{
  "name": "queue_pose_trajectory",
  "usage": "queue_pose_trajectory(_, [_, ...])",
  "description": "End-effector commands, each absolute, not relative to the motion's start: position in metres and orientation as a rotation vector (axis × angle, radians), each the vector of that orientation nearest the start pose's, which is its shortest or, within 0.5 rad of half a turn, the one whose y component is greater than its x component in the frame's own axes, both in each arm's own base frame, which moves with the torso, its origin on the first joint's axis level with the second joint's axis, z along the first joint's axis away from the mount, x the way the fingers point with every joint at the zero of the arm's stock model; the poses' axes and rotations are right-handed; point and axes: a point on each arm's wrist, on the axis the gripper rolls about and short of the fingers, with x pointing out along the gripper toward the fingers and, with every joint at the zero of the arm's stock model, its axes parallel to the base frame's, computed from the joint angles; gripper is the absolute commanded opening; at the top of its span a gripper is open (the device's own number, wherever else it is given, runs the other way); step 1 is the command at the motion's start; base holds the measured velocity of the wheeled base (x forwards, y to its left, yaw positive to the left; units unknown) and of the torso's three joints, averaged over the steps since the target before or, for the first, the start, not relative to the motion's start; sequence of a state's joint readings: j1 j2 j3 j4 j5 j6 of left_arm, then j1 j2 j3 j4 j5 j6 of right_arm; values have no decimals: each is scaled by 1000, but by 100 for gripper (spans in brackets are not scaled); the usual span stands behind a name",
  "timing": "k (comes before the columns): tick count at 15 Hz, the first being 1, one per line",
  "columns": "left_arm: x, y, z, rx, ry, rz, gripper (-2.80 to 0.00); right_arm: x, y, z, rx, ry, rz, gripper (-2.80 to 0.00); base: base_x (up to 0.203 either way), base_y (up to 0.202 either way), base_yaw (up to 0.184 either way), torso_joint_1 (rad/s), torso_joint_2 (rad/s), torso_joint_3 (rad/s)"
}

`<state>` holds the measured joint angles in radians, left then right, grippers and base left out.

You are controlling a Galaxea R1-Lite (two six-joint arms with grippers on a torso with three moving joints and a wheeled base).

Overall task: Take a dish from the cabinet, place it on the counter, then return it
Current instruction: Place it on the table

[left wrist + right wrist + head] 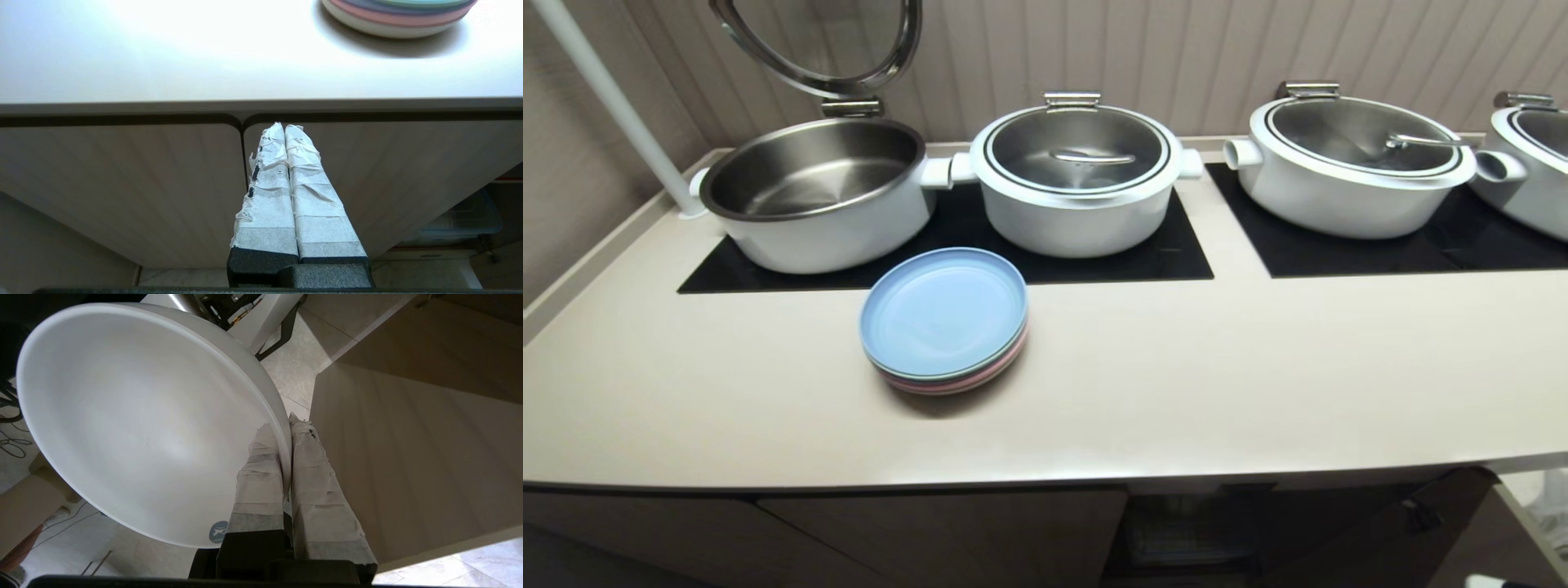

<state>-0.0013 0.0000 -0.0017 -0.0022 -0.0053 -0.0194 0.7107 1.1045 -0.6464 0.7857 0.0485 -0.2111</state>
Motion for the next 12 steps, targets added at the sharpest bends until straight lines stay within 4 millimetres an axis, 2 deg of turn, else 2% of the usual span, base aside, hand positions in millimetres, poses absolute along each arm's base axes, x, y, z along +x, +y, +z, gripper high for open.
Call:
queue_pose_trajectory(1, [-23, 0, 76, -20, -4, -5, -280, 66, 58, 161, -593, 1139, 790, -280, 0, 0, 0, 151, -320, -161])
queue_pose_trajectory(12, [-23, 0, 76, -20, -3, -8, -280, 64, 58, 162, -593, 1132, 793, -280, 0, 0, 0, 144, -291, -149])
